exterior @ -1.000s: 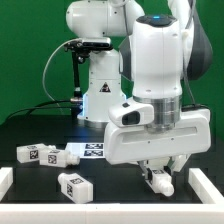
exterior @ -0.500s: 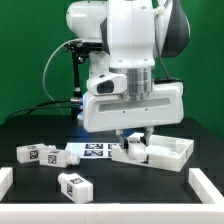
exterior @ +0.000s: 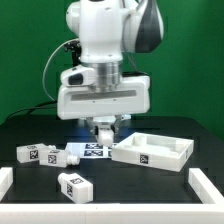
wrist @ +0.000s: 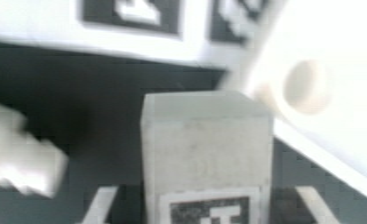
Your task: Assemble one leg
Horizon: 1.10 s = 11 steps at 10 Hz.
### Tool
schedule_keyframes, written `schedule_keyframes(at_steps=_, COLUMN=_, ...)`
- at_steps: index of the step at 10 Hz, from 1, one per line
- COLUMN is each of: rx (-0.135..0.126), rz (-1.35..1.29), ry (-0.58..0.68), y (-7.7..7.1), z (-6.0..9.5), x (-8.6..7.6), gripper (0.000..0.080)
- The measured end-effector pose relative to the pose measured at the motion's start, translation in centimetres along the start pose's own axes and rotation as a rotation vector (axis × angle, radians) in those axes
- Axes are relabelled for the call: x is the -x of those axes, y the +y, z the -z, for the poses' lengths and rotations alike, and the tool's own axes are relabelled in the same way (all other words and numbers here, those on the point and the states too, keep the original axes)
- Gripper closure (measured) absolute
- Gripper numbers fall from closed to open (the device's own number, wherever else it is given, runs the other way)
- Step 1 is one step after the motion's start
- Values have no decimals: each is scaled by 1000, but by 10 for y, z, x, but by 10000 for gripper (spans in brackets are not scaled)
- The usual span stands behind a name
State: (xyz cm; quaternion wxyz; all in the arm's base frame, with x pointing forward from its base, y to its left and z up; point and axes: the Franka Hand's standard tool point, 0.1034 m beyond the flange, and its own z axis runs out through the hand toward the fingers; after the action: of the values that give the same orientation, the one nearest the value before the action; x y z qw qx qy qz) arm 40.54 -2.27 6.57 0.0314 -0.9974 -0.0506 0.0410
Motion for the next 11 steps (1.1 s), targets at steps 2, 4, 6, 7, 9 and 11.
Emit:
schedule_keyframes(at_steps=2, rx=12, rz=-9, ry=18, y=3, z=-7, x=14, gripper=517)
schedule_keyframes(at_steps=4, rx=13, rz=-9, ry=18, y=4, z=-7, x=13, gripper=517)
schedule_keyframes(at_steps=6, rx=25, rz=34, ry=35, y=26, z=-30, x=33, gripper=517)
schedule_keyframes(at_steps=7, rx=20, rz=19, ry=12, y=32, z=-41, x=41, gripper=517)
schedule_keyframes(at_steps=9, rx=41, rz=25, ry=40, y=33, z=-54, x=35, gripper=515)
schedule_keyframes(at_steps=11, rx=44, rz=29, ry=45, y=34, z=-54, x=35, gripper=445)
